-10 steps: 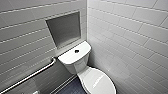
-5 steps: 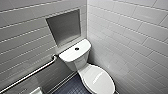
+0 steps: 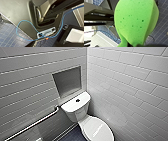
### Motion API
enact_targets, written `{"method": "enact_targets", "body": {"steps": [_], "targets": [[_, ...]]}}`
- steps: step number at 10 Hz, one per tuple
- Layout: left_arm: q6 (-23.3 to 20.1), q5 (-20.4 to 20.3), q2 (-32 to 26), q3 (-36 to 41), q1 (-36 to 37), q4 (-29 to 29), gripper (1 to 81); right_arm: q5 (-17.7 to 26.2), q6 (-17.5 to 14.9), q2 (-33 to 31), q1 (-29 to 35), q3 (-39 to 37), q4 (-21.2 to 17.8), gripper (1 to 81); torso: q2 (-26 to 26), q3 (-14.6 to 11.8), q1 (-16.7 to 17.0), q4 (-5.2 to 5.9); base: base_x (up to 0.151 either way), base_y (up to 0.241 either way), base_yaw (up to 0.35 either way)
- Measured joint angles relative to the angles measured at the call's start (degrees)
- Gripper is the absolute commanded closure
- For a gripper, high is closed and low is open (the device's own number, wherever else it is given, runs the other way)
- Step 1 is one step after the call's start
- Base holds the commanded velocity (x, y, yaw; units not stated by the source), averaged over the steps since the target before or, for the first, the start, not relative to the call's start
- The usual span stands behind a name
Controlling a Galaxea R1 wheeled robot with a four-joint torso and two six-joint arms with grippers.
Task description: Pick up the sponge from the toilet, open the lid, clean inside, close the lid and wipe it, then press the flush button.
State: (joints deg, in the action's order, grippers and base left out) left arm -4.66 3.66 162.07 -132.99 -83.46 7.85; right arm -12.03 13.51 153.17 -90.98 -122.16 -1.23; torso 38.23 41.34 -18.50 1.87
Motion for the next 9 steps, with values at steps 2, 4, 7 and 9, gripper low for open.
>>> {"method": "enact_targets", "body": {"steps": [2, 4, 7, 9], "targets": [[0.0, 0.0, 1.4, -1.2, -0.5, 0.0, 1.0, 0.1, 0.0, 0.5, -0.5, -0.3, 0.1, 81.1, -4.0, -4.1, 2.7, 0.0, 0.0, 0.0, 0.0], [0.0, 0.4, 1.4, -1.4, -1.0, 0.0, 1.0, 0.2, 0.0, 0.5, -0.7, -0.7, 0.1, 81.1, -8.1, -8.3, 5.4, 0.0, 0.0, 0.0, 0.0], [0.0, 0.4, 1.4, -1.5, -1.2, 0.0, 1.0, 0.7, 0.0, 1.2, -1.0, -0.9, 0.1, 81.1, -13.7, -13.7, 9.1, 0.0, 0.0, 0.0, 0.0], [0.0, 0.6, 1.4, -1.5, -1.6, 0.0, 1.0, 1.1, 0.0, 1.6, -1.1, -1.8, 0.2, 81.1, -17.0, -14.5, 11.2, 0.0, 0.0, 0.0, 0.0]]}}
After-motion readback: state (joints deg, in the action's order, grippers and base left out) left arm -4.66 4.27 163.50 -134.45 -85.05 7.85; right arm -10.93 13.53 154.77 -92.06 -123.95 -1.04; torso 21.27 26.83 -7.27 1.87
